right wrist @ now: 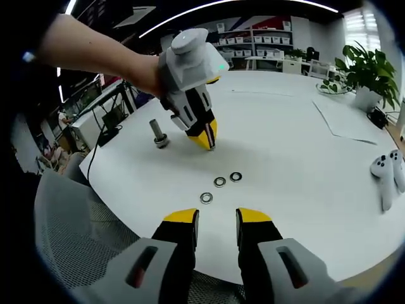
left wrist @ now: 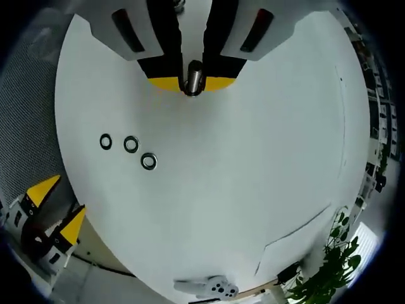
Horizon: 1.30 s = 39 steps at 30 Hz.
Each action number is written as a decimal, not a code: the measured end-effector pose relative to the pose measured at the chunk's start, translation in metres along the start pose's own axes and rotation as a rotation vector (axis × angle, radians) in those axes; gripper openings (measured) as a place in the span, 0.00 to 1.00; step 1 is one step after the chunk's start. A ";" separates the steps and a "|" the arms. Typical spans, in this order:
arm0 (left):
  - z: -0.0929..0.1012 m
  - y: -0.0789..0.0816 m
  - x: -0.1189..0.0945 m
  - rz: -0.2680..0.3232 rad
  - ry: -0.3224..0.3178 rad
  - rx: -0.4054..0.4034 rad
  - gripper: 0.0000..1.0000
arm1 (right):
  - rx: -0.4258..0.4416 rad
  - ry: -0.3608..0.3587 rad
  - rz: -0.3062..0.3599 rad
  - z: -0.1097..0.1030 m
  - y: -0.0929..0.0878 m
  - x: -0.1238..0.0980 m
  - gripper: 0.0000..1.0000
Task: Place the washer onto the threaded stud by aligning its center hole with the stud, sliding it down to the base, and recovering from edge contact or off-axis alignment until the washer reaches the visible bottom stop.
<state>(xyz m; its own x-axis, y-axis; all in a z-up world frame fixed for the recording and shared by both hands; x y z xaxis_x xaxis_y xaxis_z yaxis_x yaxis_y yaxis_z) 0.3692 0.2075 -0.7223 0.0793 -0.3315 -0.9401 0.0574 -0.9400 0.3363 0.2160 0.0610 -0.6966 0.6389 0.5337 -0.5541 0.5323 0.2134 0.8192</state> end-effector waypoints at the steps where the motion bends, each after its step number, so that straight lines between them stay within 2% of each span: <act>1: 0.000 0.000 0.000 0.001 0.001 -0.001 0.08 | 0.000 0.000 0.000 0.000 0.000 0.000 0.27; 9: 0.000 0.001 -0.001 0.009 -0.001 -0.019 0.09 | 0.003 -0.001 0.002 0.000 0.000 0.000 0.27; 11: 0.000 0.000 0.000 0.028 0.002 -0.007 0.09 | 0.005 -0.002 0.003 0.000 0.000 0.000 0.27; 16: -0.001 -0.002 -0.001 0.041 0.017 -0.037 0.18 | 0.004 -0.002 0.003 0.000 0.000 0.000 0.27; 24: -0.003 -0.003 -0.019 0.096 0.058 -0.116 0.20 | 0.001 -0.001 -0.001 0.000 0.000 0.000 0.27; 32: 0.009 -0.013 -0.034 0.127 0.088 -0.170 0.21 | -0.003 0.000 -0.006 0.000 -0.001 0.000 0.27; 39: 0.029 -0.018 -0.038 0.146 0.078 -0.212 0.21 | -0.008 -0.002 -0.009 0.000 -0.001 0.000 0.27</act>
<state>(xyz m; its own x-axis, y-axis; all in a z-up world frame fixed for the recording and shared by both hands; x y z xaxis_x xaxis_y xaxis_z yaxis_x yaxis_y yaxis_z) 0.3361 0.2352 -0.6941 0.1780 -0.4470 -0.8766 0.2463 -0.8422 0.4795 0.2157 0.0607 -0.6975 0.6353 0.5297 -0.5620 0.5339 0.2246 0.8152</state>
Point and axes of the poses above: the point that each gripper's makers call its tool centre point, and the gripper's own axes: x roughly forward along the fingers, z roughly to its right, y roughly out of its top, the point moved 7 cm from there along -x, roughly backward along the fingers, and after that the axes turned 7 degrees about z, right-handed, at the moved point
